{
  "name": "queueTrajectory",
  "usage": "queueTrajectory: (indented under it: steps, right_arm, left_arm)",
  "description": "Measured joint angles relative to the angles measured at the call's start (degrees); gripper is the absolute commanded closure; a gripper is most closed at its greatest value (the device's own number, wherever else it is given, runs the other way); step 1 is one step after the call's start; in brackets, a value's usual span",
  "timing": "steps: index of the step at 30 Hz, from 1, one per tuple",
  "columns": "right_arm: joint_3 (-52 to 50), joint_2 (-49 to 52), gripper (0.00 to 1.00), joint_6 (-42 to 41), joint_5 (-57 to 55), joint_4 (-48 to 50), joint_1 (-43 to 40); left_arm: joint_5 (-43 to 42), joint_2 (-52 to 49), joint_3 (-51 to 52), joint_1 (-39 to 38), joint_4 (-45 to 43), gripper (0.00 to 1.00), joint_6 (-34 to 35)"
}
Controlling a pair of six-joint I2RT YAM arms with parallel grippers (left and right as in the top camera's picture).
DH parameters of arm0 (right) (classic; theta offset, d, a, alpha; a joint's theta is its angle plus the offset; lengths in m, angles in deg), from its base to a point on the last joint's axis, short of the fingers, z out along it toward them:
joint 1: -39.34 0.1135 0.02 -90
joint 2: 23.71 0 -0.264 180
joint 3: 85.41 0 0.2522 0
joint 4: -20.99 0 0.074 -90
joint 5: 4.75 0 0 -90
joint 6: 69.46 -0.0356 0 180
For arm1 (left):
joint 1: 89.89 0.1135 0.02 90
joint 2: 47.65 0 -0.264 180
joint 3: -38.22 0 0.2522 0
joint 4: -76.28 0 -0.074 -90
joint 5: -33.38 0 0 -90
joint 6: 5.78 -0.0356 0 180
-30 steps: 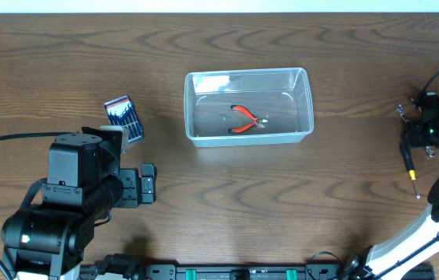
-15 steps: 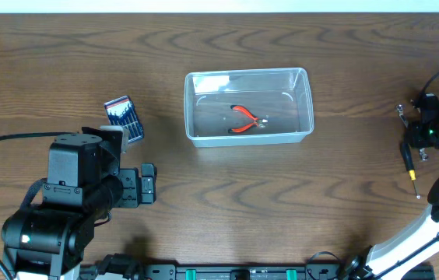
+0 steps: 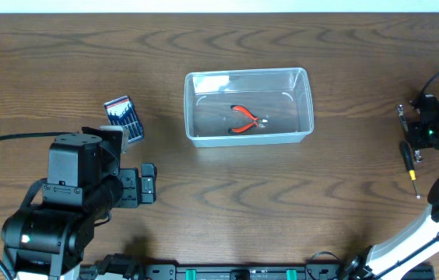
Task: Pack container
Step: 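Lower right gripper onto the chrome wrench and grasp it, then carry the wrench with right gripper into the container and release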
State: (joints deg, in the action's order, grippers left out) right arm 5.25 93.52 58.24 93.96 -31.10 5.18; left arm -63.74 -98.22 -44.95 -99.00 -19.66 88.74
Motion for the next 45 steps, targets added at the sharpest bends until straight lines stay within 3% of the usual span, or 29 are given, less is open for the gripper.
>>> queueTrajectory:
  steps: [12, 25, 33, 39, 45]
  right_arm:
    - [0.1, 0.0, 0.99, 0.0, 0.1, -0.2, 0.0]
    - [0.5, 0.0, 0.99, -4.1, -0.6, -1.0, 0.0]
    - [11.0, -0.4, 0.99, -11.6, -2.6, -10.9, 0.8]
    - [25.7, -6.8, 0.99, -13.1, -2.5, -19.9, 9.0]
    - [35.3, -12.4, 0.99, -5.6, -1.3, -26.1, 29.0]
  left_arm:
    - [0.0, 0.0, 0.0, 0.0, 0.0, 0.02, 0.0]
    - [0.0, 0.0, 0.0, 0.0, 0.0, 0.02, 0.0]
    - [0.0, 0.0, 0.0, 0.0, 0.0, 0.02, 0.0]
    - [0.0, 0.0, 0.0, 0.0, 0.0, 0.02, 0.0]
    - [0.0, 0.0, 0.0, 0.0, 0.0, 0.02, 0.0]
